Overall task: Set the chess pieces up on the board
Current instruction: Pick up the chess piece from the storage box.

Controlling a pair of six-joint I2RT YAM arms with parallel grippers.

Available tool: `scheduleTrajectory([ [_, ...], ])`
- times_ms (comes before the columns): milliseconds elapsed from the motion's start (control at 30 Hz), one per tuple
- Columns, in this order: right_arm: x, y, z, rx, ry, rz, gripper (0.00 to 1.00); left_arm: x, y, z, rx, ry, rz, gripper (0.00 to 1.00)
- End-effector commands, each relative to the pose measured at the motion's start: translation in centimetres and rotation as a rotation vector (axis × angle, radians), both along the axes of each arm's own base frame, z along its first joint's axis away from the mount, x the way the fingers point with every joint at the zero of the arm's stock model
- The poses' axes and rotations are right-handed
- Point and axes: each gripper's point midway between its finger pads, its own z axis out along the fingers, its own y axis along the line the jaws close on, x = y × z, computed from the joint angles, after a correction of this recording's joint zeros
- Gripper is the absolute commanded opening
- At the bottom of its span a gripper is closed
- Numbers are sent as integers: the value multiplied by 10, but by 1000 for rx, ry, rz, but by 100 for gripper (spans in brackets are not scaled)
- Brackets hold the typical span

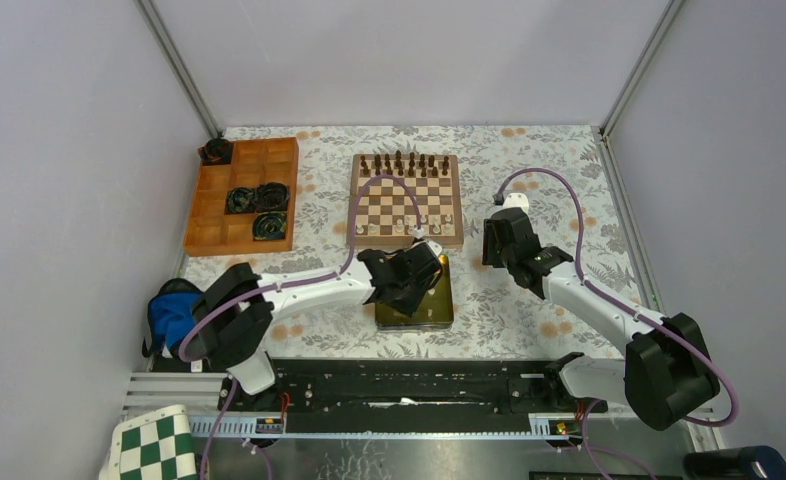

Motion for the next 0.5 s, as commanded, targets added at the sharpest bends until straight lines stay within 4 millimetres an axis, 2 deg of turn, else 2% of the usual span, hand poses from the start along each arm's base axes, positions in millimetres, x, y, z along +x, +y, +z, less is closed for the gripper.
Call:
scheduleTrajectory([
  [0, 7, 0, 7, 7, -28, -8, 46, 4, -10, -9, -15, -18, -27, 45],
  [467, 9, 0, 4, -1, -24, -5, 46, 11, -14, -29, 13, -22, -22, 42],
])
